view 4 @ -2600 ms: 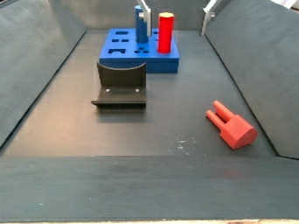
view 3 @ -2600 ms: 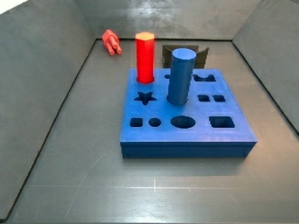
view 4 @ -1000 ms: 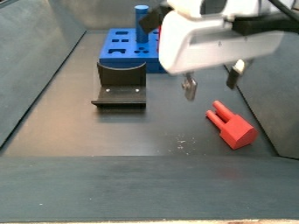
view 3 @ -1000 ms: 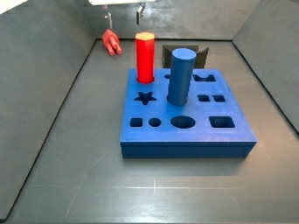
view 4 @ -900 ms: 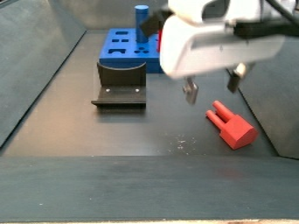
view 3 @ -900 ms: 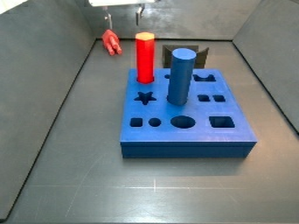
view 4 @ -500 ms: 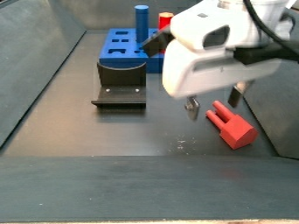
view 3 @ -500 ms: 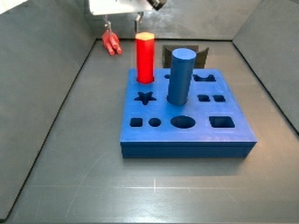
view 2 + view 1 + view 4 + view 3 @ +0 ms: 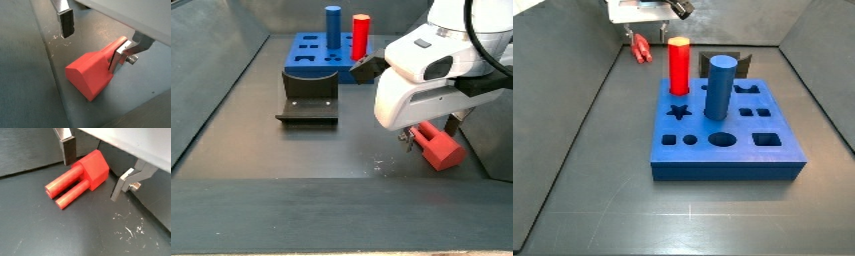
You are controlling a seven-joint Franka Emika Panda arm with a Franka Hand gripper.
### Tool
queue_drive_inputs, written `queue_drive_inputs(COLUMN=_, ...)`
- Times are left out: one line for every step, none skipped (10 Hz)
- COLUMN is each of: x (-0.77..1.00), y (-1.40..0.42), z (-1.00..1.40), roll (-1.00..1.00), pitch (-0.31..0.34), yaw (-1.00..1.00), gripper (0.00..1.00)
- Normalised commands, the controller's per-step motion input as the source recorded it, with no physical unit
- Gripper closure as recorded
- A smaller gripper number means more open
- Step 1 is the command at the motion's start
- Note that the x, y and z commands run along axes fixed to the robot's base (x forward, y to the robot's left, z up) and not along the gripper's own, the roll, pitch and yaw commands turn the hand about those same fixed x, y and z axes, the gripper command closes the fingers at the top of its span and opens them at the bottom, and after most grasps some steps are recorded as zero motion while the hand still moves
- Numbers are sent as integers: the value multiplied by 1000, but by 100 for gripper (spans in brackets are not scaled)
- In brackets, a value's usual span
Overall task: Pick up the 3 prong object. Move up. Rotate the 3 prong object. Place the 3 prong object on the fixture. Regrasp the 3 prong object. Move to above the board. Insert the 3 prong object.
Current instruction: Pick up the 3 prong object.
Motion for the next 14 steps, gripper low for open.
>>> queue_drive_inputs(x=-146, y=26, z=-46, roll=0, pitch=-10, yaw=0, gripper=0)
queue_drive_inputs(x=-503, y=203, z=-940, roll=104, pitch=-89, yaw=-100, gripper=0)
queue_drive_inputs(x=-386, y=226, z=-920, roll=53, pitch=-106, yaw=-23, gripper=0)
queue_drive_inputs(x=-11, y=0, z=-154, roll=29, pitch=0, yaw=0, gripper=0)
queue_drive_inputs(x=0, y=0, z=-31, roll=0, pitch=0, yaw=0, gripper=0)
queue_drive_inputs(x=-294, y=103, z=-1000, roll=84, pitch=-104, yaw=0, gripper=0)
queue_drive_inputs(x=0, y=0, z=-491, roll=140, pitch=0, yaw=-34, gripper=0)
queue_drive_inputs(x=0, y=0, z=0, roll=0, pitch=0, yaw=0, gripper=0)
queue_drive_inputs(x=0, y=0, z=0, roll=0, pitch=0, yaw=0, gripper=100)
queue_drive_inputs(x=0, y=0, z=0, roll=0, pitch=0, yaw=0, gripper=100)
queue_drive_inputs(x=0, y=0, z=0, roll=0, pitch=0, yaw=0, gripper=100)
queue_drive_inputs(x=0, y=0, z=0, roll=0, pitch=0, yaw=0, gripper=100)
queue_drive_inputs(x=0, y=0, z=0, roll=0, pitch=0, yaw=0, gripper=100)
queue_drive_inputs(x=0, y=0, z=0, roll=0, pitch=0, yaw=0, gripper=100)
